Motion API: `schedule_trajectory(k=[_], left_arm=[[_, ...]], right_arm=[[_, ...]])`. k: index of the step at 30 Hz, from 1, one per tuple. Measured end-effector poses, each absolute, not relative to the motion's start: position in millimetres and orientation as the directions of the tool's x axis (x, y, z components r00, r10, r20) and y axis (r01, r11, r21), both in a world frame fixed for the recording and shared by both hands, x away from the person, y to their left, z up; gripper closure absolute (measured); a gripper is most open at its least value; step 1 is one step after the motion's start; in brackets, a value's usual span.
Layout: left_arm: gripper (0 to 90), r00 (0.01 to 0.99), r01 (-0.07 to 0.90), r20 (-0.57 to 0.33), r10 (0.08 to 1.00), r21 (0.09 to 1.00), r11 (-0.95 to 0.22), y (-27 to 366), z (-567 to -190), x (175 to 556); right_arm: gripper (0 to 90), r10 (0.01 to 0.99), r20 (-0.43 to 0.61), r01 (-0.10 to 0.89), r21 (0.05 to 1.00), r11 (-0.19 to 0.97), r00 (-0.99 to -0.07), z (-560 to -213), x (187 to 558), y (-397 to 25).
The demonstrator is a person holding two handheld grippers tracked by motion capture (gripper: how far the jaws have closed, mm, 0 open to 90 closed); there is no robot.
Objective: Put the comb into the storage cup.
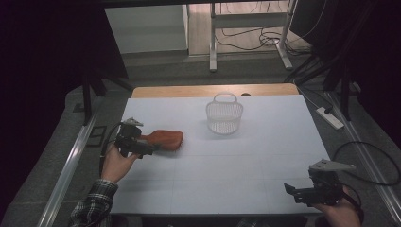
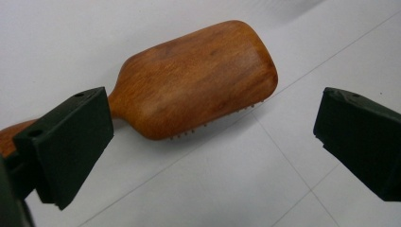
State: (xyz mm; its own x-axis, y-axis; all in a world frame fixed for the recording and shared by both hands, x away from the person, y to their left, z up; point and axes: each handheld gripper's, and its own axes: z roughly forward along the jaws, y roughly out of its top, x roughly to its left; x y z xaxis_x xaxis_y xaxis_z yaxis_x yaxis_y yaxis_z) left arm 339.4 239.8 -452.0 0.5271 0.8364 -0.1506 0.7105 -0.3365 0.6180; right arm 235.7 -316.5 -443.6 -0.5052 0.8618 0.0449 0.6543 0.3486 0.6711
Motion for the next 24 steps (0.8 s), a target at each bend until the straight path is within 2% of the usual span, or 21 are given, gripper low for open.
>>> schedule_trajectory(k=[12, 24], left_arm=[[0.0, 0.543, 0.719, -0.136, 0.829, 0.585, -0.375, 229, -458, 364], [0.1, 0.538, 0.732, -0.161, 0.827, 0.577, -0.363, 227, -460, 384]], right_arm=[[0.0, 0.861, 0.049, 0.657, 0.669, 0.348, -0.506, -444, 236, -317], [0.0, 0.861, 0.049, 0.659, 0.666, 0.35, -0.506, -444, 237, -317]])
